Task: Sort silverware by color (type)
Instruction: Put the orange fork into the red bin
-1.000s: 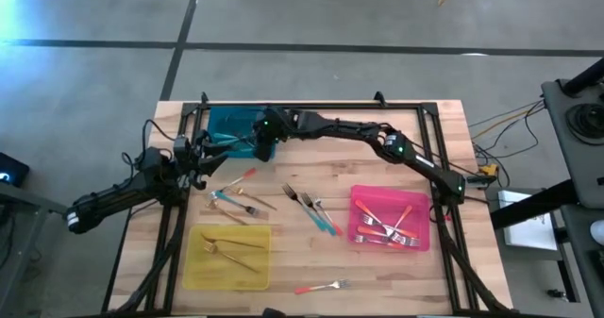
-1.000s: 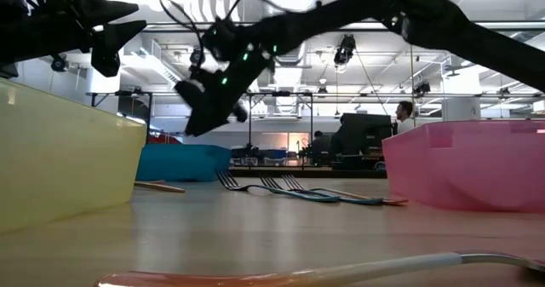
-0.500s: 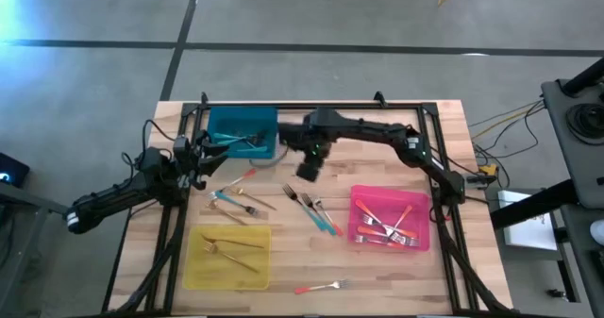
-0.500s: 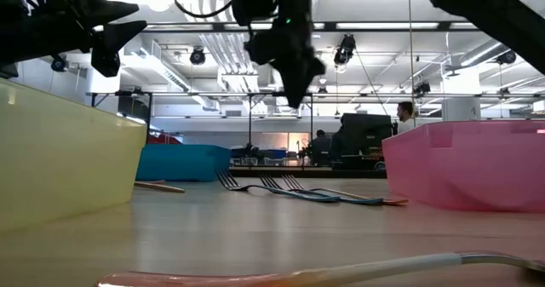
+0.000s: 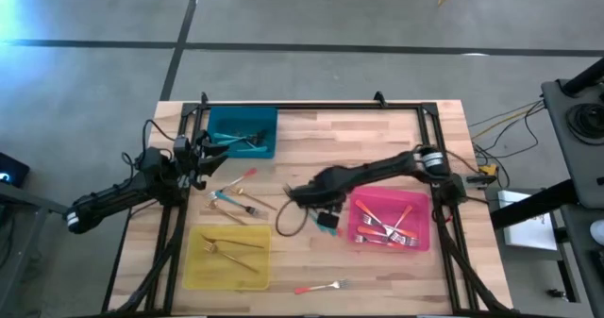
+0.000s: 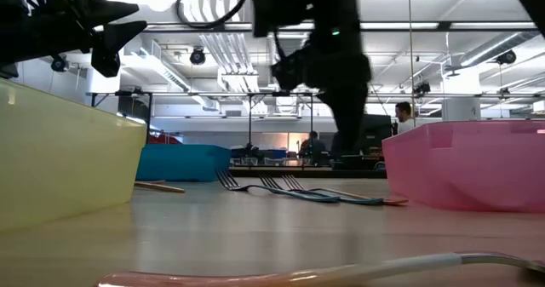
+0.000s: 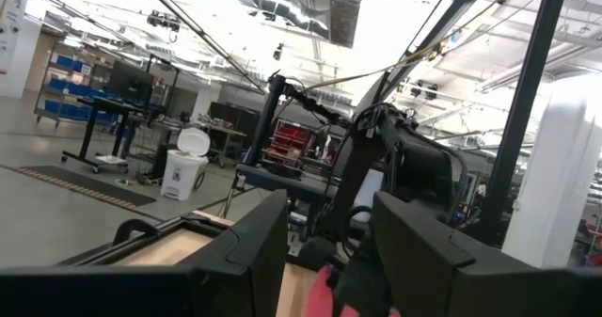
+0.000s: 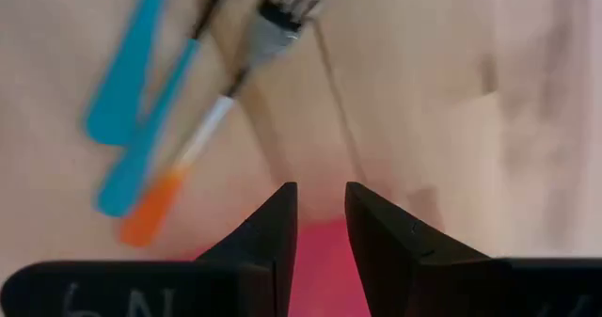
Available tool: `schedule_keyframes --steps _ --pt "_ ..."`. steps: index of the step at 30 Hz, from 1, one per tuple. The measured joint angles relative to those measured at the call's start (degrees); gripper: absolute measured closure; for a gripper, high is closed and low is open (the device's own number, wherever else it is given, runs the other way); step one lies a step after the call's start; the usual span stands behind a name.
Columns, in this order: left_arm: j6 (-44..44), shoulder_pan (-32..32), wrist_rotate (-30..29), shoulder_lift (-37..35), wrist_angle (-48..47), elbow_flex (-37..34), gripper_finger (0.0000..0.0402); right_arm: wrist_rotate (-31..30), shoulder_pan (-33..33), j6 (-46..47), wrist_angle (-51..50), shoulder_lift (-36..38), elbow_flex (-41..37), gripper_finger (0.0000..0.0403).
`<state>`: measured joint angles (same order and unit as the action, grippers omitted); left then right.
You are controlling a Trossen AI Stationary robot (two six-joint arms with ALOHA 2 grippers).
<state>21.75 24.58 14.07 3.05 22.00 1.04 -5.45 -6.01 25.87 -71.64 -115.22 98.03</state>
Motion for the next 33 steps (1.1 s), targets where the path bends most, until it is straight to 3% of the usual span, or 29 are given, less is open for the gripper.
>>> schedule_keyframes --steps 7,11,33 --pt "0.0 0.0 0.0 0.0 0.0 0.0 0.0260 -0.3 -2.0 11.7 28.5 12.5 -19.9 0.0316" --pt "0.0 0.0 0.0 0.0 0.0 0.0 0.0260 -0.5 -2.6 20.9 38.6 16.4 -27.7 0.0316" --pt "0.0 0.0 0.0 0.1 -0.1 0.0 0.0260 -1.8 -3.4 24.7 44.8 11.9 -30.7 0.0316"
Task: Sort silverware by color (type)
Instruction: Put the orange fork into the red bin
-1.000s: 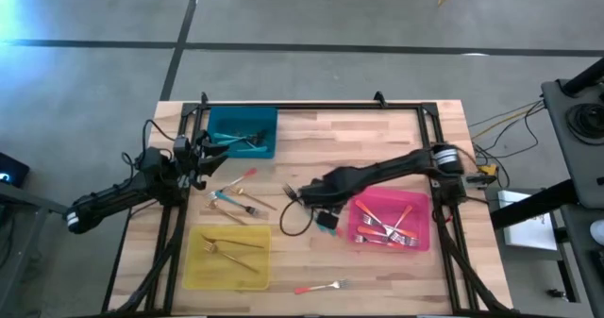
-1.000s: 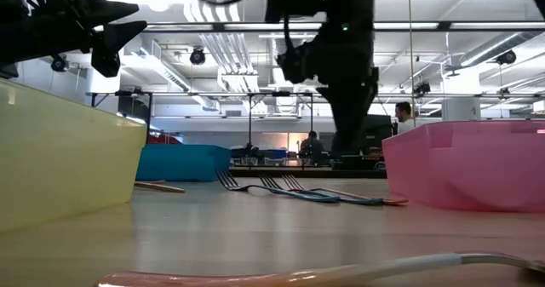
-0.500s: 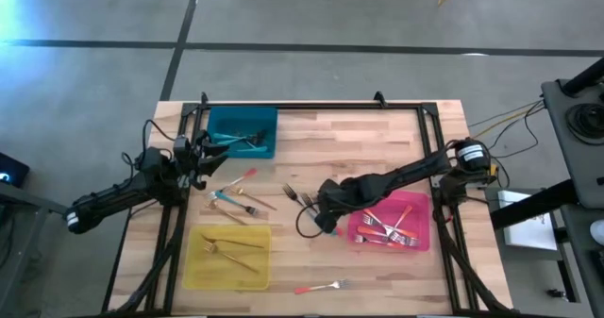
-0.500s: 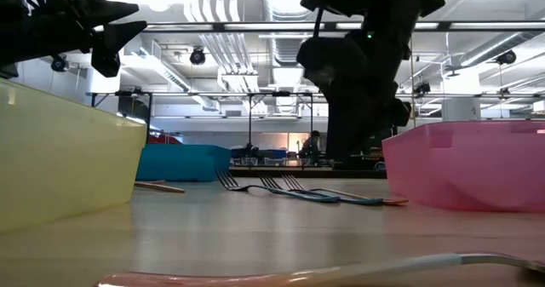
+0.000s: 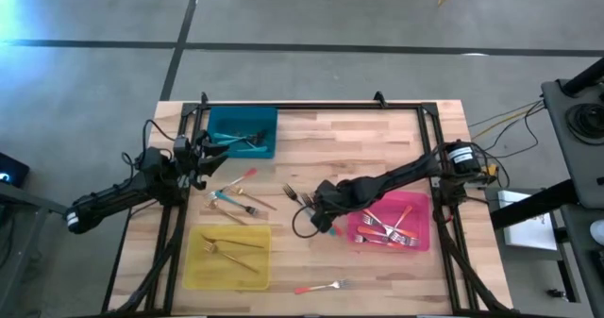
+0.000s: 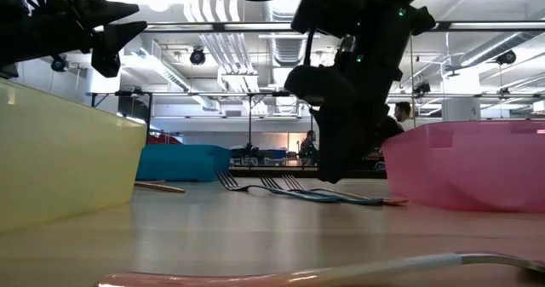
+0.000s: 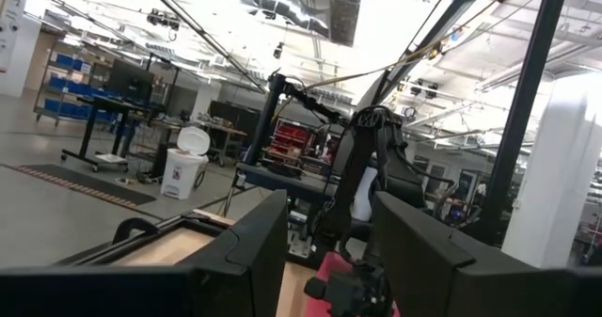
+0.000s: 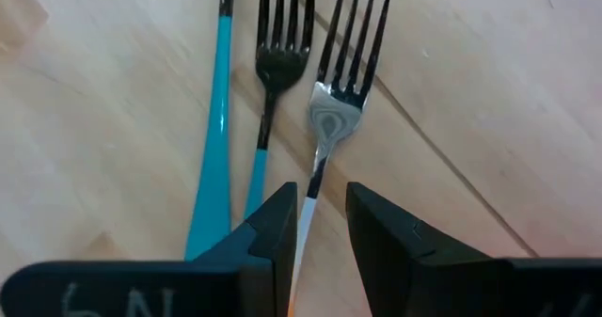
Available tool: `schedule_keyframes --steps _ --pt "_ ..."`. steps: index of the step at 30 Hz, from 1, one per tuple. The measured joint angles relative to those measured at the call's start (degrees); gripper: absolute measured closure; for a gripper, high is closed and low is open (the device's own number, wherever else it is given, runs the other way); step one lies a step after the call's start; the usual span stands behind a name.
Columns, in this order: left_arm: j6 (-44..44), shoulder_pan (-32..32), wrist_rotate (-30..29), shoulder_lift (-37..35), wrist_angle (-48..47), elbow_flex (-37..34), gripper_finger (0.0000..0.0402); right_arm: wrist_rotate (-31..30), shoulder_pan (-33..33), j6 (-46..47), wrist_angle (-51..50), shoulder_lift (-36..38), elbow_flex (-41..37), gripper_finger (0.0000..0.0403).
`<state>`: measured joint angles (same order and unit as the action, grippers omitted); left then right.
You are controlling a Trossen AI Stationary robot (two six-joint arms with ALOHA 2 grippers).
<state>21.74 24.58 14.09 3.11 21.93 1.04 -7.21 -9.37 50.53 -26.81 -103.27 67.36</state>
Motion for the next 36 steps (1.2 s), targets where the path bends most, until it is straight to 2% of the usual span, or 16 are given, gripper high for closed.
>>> schedule_keyframes --steps 21,30,36 --pt "0.0 0.0 0.0 0.0 -0.1 0.0 0.0260 0.3 0.1 1.1 -0.3 -1.6 3.4 0.0316" --pt "0.0 0.0 0.0 0.0 -0.1 0.0 0.0260 -0.2 0.1 0.0 -9.4 -1.9 8.7 0.0316" --pt "0.0 0.0 0.0 0.1 -0.1 0.0 0.0260 -0.3 0.1 2.0 -9.8 -1.9 8.6 0.0316"
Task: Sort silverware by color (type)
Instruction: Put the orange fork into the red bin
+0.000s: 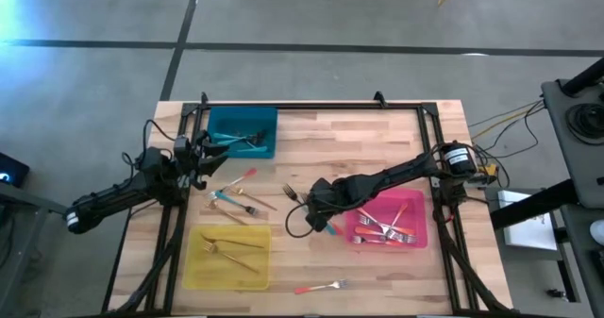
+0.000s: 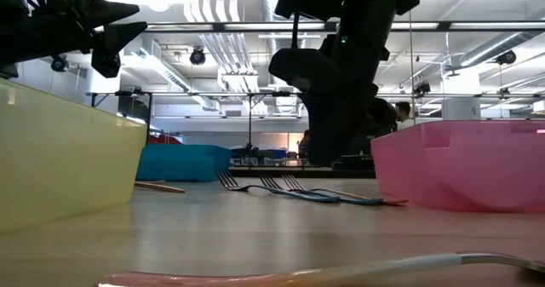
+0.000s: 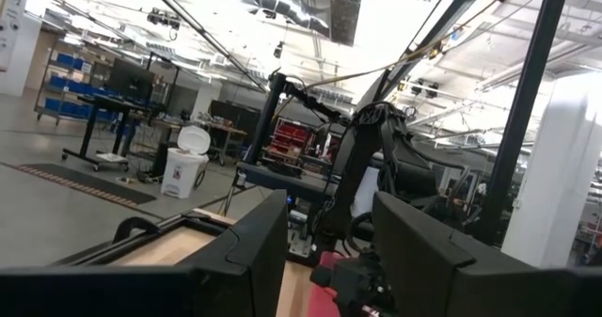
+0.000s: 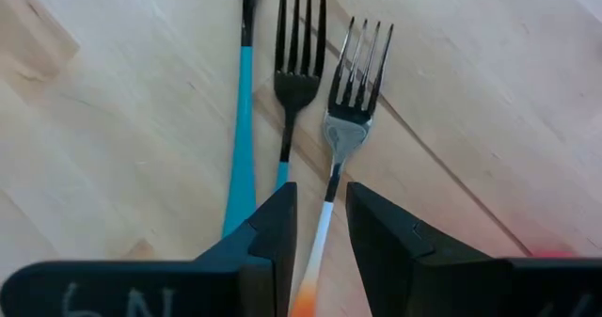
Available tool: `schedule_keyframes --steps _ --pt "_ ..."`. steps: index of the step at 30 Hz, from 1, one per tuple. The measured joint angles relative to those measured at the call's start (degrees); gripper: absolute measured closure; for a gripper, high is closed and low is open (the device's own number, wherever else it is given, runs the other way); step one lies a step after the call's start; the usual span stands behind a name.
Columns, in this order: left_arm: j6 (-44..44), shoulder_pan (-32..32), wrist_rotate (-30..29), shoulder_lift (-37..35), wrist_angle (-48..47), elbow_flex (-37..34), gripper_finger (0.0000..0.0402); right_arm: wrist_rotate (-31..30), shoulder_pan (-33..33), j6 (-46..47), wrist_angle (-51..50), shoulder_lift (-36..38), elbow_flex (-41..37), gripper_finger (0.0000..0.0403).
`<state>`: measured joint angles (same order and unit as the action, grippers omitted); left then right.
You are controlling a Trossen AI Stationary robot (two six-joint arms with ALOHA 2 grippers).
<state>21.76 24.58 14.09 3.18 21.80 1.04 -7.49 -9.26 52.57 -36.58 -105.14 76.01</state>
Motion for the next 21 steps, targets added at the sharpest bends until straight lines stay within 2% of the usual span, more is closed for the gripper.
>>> schedule_keyframes --steps 15,21 --pt "0.0 0.0 0.0 0.0 0.0 0.0 0.0260 -0.1 -0.1 0.4 -0.8 -0.1 0.4 0.0316" --pt "0.0 0.0 0.0 0.0 0.0 0.0 0.0260 0.9 -0.9 -3.5 -4.8 -4.8 5.4 0.0316"
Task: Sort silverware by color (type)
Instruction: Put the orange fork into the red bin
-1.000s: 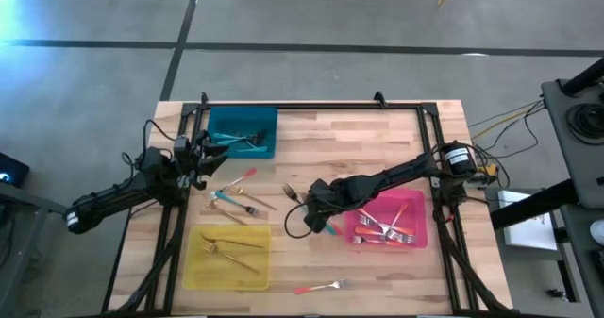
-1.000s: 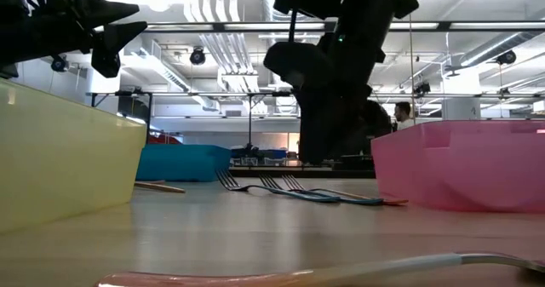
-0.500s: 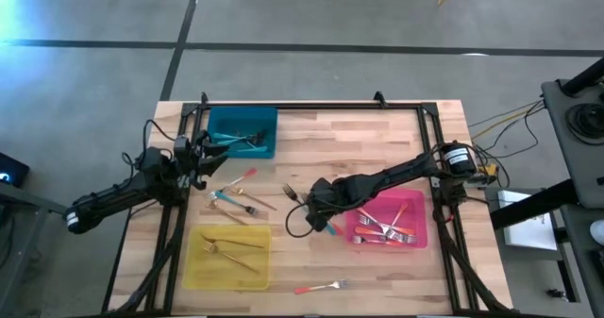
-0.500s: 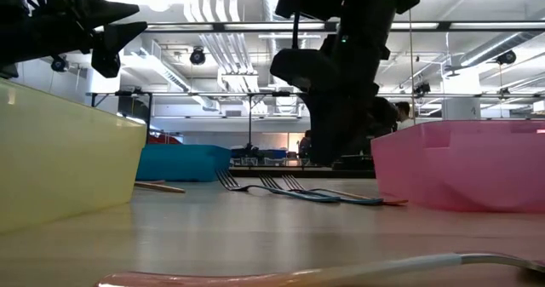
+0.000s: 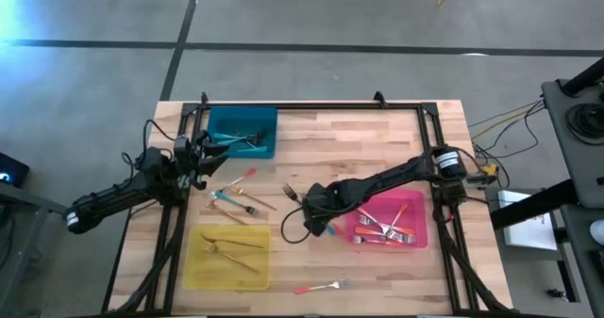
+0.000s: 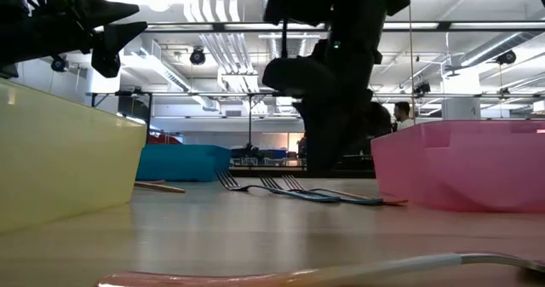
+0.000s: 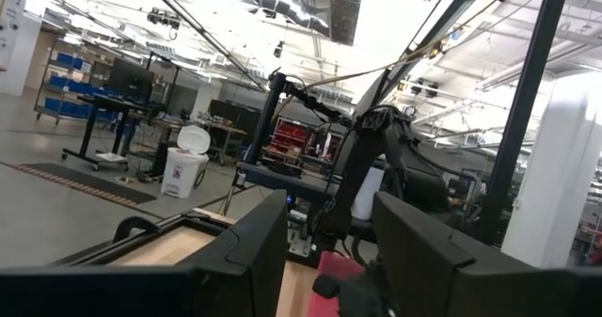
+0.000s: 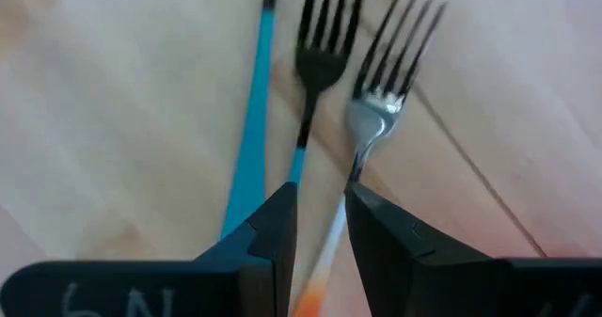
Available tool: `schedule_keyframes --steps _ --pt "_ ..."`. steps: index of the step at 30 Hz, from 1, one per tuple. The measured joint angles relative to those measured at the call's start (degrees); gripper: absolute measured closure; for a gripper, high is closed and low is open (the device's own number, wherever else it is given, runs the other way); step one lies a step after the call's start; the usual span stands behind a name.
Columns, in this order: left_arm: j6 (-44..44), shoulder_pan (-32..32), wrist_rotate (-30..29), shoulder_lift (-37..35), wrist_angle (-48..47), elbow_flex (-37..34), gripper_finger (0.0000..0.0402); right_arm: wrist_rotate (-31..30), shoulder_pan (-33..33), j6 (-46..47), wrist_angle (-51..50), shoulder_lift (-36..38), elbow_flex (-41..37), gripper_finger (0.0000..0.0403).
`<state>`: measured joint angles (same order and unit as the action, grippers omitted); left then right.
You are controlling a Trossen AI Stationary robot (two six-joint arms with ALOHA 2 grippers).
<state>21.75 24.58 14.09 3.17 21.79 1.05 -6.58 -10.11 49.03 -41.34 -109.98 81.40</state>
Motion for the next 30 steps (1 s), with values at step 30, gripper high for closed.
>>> schedule_keyframes --steps 30 --pt "0.0 0.0 0.0 0.0 0.0 0.0 0.0260 3.8 2.3 -9.8 -13.6 -8.7 11.2 0.0316"
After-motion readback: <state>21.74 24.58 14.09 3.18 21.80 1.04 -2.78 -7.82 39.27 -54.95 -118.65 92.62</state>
